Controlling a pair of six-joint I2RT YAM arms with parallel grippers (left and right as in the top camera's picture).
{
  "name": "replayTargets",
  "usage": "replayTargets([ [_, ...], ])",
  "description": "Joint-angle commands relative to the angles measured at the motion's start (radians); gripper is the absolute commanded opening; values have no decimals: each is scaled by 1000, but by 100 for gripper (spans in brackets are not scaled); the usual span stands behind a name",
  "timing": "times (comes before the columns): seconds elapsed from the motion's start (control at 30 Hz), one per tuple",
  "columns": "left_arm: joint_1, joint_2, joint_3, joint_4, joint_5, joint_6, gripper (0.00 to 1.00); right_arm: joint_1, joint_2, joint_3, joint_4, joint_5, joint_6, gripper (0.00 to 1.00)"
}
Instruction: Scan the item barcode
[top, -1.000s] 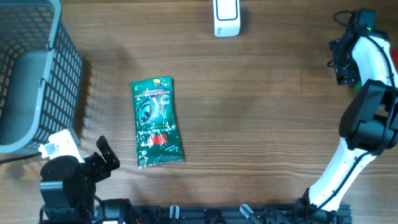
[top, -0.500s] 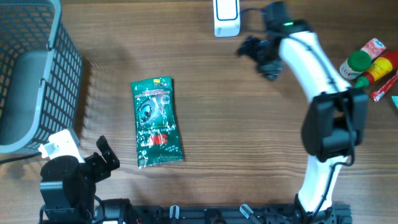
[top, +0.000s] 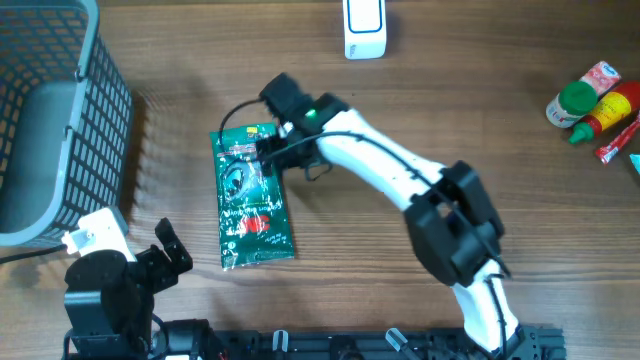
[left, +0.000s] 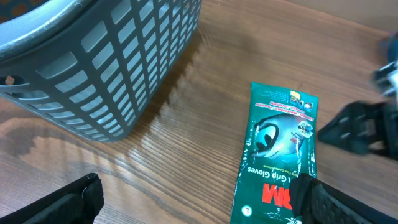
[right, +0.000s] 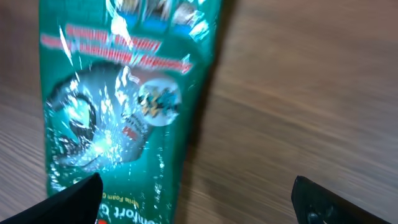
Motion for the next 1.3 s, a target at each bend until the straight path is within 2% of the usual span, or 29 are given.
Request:
replayTargets([
  [0.0,-5,-3,3,3,5,2,100,55,74,-1,19,30,-18,95],
  [0.07,-5,-3,3,3,5,2,100,79,106,-1,26,66,-18,90],
  [0.13,-5,-3,3,3,5,2,100,90,137,-1,25,81,-17,75],
  [0.17,-5,-3,3,3,5,2,100,90,153,-1,22,81,-16,62],
  [0.2,-5,-3,3,3,5,2,100,90,164,-1,19,81,-9,54],
  [0.27,-5,-3,3,3,5,2,100,87,175,-1,4,81,23,25],
  [0.33,-5,-3,3,3,5,2,100,85,175,-1,-14,80,45,4],
  [0.5,-5,-3,3,3,5,2,100,52,157,19,-142,81,204,4],
  [0.57,-5,-3,3,3,5,2,100,19,121,50,-272,79,348,4],
  [0.63,-5,-3,3,3,5,2,100,-27,69,80,-425,11,487,4],
  [0.73,-5,-3,3,3,5,2,100,-87,8,82,-536,-126,529,4],
  [0.83,-5,-3,3,3,5,2,100,-163,-40,82,-658,-251,642,4],
  [0.93,-5,-3,3,3,5,2,100,-235,-53,82,-771,-391,605,4],
  [1.13,-5,-3,3,3,5,2,100,-284,-53,80,-770,-627,397,4],
  [1.27,-5,-3,3,3,5,2,100,-285,-53,80,-770,-638,499,4],
])
